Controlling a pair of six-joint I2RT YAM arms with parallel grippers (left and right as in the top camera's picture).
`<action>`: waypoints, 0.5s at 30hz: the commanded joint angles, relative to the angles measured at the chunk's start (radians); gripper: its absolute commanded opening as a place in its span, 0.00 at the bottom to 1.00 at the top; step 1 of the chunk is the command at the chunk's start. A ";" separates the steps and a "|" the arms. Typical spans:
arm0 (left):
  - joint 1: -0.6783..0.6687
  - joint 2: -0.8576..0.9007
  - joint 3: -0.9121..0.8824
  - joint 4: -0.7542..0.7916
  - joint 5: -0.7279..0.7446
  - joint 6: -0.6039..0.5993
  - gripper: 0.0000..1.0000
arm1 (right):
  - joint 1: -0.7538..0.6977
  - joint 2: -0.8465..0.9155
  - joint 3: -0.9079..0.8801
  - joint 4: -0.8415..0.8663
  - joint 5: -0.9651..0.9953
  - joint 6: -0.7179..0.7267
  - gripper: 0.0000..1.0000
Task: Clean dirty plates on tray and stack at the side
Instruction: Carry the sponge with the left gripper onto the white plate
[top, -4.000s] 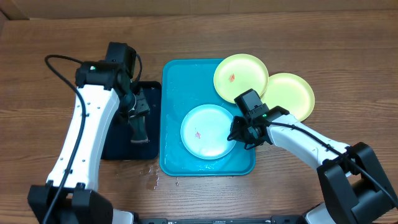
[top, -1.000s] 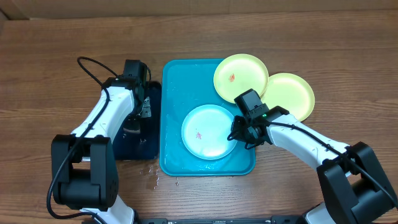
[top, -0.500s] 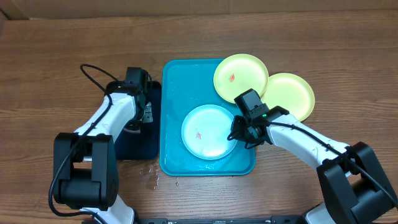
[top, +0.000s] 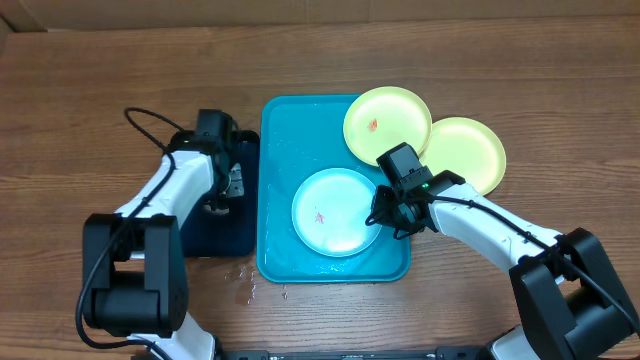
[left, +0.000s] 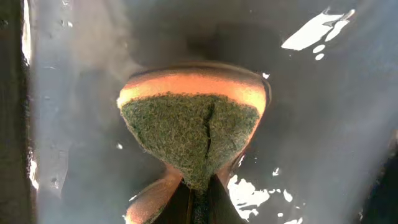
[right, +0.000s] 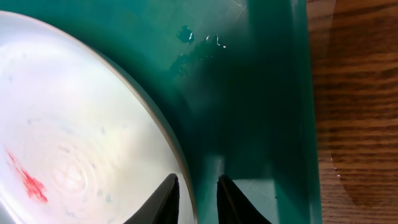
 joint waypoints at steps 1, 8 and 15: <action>0.066 -0.024 0.037 -0.026 0.186 -0.006 0.04 | 0.000 0.013 0.012 0.006 -0.009 0.002 0.21; 0.214 -0.120 0.056 -0.045 0.488 -0.001 0.04 | 0.000 0.013 0.012 0.020 -0.009 0.002 0.04; 0.197 -0.236 0.056 -0.043 0.530 0.048 0.04 | 0.000 0.013 0.012 0.040 -0.108 0.001 0.04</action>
